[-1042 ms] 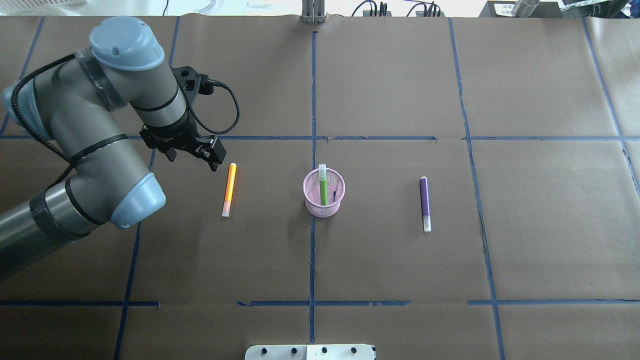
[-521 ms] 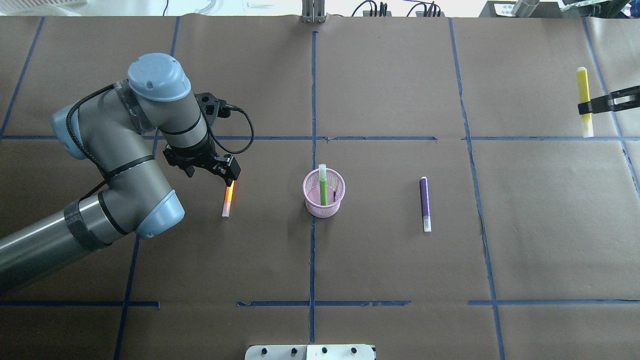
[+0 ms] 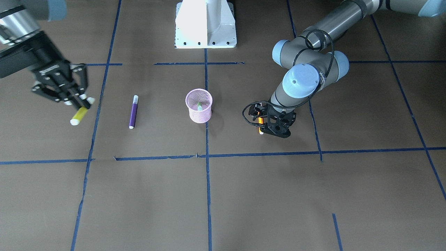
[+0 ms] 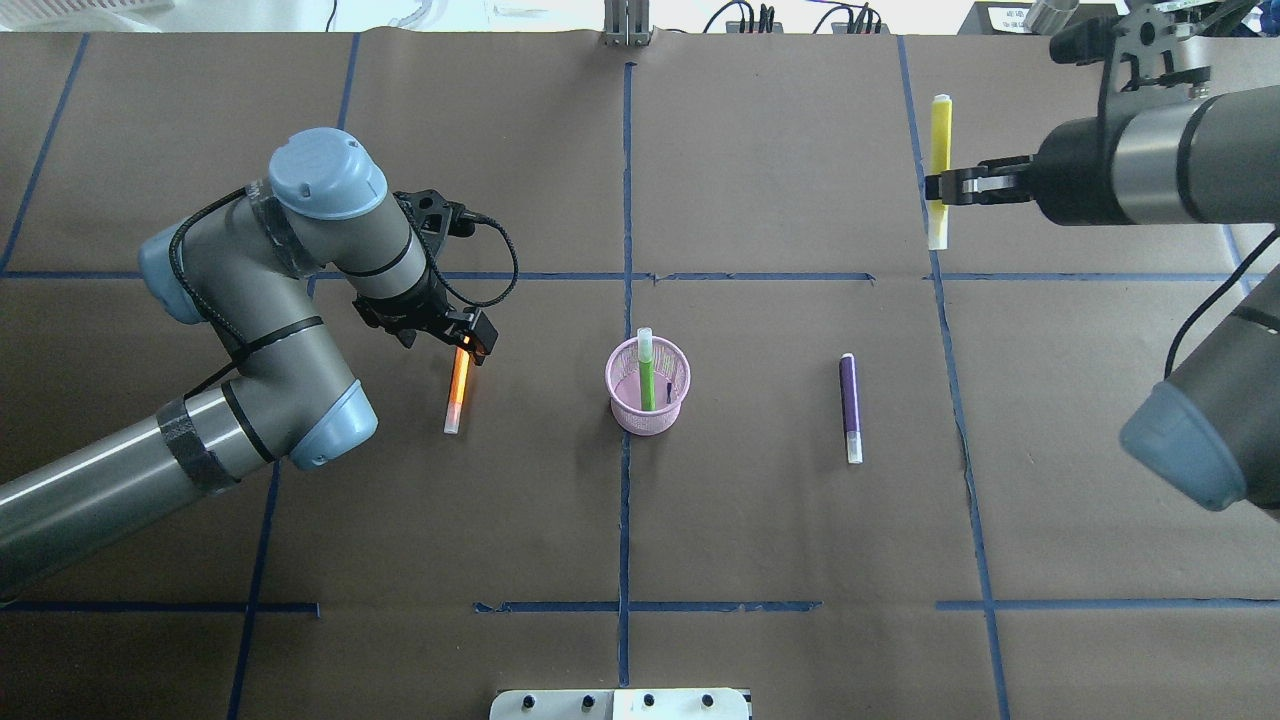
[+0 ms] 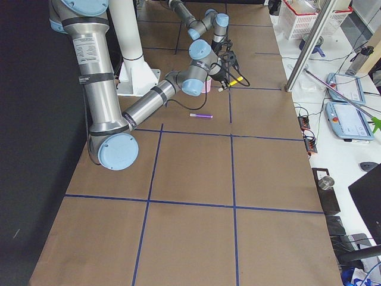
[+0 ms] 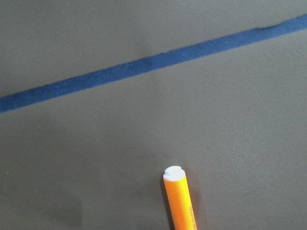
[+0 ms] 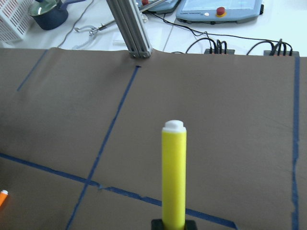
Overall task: Collect pens into pen holder
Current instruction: 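Carry the yellow marker to the pink cup and lower it in with the right gripper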
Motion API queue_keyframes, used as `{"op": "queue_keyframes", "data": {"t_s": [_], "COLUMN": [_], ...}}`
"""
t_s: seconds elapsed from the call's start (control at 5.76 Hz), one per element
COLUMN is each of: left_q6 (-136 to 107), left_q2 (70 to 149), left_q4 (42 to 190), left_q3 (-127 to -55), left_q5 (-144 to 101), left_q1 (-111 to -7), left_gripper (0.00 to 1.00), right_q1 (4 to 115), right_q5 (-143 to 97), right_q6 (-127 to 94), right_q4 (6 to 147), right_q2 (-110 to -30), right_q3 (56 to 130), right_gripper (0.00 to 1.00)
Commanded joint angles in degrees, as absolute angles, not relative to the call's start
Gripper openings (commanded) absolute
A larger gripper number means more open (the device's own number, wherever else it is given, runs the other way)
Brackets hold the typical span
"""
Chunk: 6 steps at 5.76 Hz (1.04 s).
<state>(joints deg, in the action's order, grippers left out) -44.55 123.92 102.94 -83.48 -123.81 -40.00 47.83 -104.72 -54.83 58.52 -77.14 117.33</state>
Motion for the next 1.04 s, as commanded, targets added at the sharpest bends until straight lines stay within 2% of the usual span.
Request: {"op": "queue_keyframes", "data": {"t_s": [0.0,0.17,0.52,0.87], "left_q6": [-47.78,-48.07,-48.08,-47.90], "left_q2": [124.19,124.45,125.15,125.33], "left_q4": [103.01,102.75,100.64,98.54], "left_q3": [-83.50,-83.50,-83.67,-83.67], "left_q5": [-123.75,-122.97,-119.98,-119.88], "left_q1": [-39.38,-39.29,-38.85,-38.76], "left_gripper": [1.00,1.00,1.00,1.00], "right_q1": [33.74,24.87,22.33,14.29], "right_q5": [-84.84,-71.24,-67.86,-52.66], "right_q6": [-61.14,-61.61,-61.70,-61.61], "right_q4": [58.62,58.88,58.89,58.97], "right_q2": [-72.88,-72.17,-71.63,-68.49], "right_q3": [121.27,122.16,122.26,120.69], "right_gripper": [0.00,0.00,0.00,0.00]}}
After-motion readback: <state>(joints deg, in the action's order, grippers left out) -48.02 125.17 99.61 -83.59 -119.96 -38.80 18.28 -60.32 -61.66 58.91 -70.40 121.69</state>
